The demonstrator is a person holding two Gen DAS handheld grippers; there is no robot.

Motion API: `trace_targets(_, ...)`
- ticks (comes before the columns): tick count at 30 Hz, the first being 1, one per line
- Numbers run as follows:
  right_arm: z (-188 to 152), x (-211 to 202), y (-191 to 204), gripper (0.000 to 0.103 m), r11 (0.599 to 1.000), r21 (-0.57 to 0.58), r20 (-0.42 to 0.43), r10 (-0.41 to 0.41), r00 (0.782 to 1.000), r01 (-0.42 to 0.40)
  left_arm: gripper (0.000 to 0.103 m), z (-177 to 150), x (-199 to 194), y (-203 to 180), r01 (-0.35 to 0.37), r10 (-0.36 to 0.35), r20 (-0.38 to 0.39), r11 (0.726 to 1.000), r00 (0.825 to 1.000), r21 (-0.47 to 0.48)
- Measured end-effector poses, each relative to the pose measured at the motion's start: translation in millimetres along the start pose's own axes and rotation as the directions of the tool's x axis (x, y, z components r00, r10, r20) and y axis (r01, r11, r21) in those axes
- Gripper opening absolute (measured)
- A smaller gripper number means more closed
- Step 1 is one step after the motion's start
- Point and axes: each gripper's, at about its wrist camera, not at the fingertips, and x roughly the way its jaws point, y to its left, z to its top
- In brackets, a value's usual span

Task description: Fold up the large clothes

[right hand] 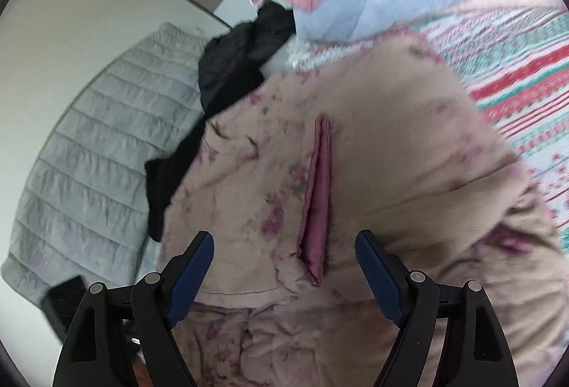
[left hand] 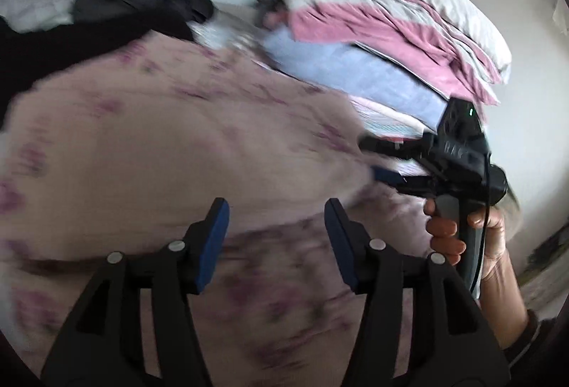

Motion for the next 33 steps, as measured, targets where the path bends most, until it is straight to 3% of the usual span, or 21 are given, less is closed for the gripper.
trace_targets(3, -5, 20, 5, 0.062, 1.000, -0.023, -0.003, -0.013, 1.000, 0.013, 0.063, 3, -20, 36, -0.066, 0.067, 0.049, 0.997, 0.997, -0.031)
trace_targets(5, -9, 29, 12, 0.035, 0.998, -0.053, -0.011, -0.030, 0.999, 0.029, 0.063, 2, -29, 64, -0.092, 0.100, 0.085, 0.992, 0.991, -0.088)
trace_targets(8, -10, 27, 31, 0.025, 0.988, -0.134, 0.038, -0.070, 0.997, 0.074, 0.063, 0, -39, 107, -0.131, 0.155, 0.114, 0.972, 0.981, -0.198)
trace_targets(12, 2, -10, 61, 0.023, 0.972, -0.219, 0.170, -0.044, 0.984, 0.082, 0.063, 4, -52, 142, -0.109, 0.158, 0.158, 0.954, 0.975, -0.281)
trace_targets(16, 8, -34, 69, 0.023, 0.943, -0.277, 0.291, -0.101, 0.951, 0.185, 0.063, 5, -44, 152, -0.104, 0.152, 0.152, 0.953, 0.977, -0.286)
trace_targets(20, 11, -16, 33, 0.023, 0.930, -0.239, 0.248, -0.220, 0.944, 0.279, 0.062, -6, -19, 163, -0.145, 0.169, 0.065, 0.950, 0.984, -0.278)
trace_targets(22, 4, 12, 7, 0.023, 0.910, -0.237, 0.155, -0.311, 0.938, 0.341, 0.055, -13, -2, 168, -0.173, 0.180, 0.003, 0.947, 0.984, -0.270)
trace_targets(24, -4, 24, -8, 0.023, 0.913, -0.232, 0.139, -0.310, 0.940, 0.336, 0.054, -19, 10, 166, -0.208, 0.208, -0.023, 0.953, 0.978, -0.222)
trace_targets(27, -1, 19, 3, 0.024, 0.893, -0.254, 0.143, -0.344, 0.928, 0.370, 0.054, -19, 11, 160, -0.240, 0.240, -0.023, 0.953, 0.971, -0.186)
trace_targets(30, -1, 9, 9, 0.033, 0.888, -0.250, 0.155, -0.357, 0.921, 0.386, 0.056, -18, 7, 161, -0.232, 0.232, -0.022, 0.952, 0.972, -0.198)
trace_targets(33, 3, -8, 16, 0.040, 0.905, -0.227, 0.148, -0.334, 0.931, 0.360, 0.063, -7, -2, 156, -0.237, 0.233, -0.042, 0.951, 0.972, -0.199)
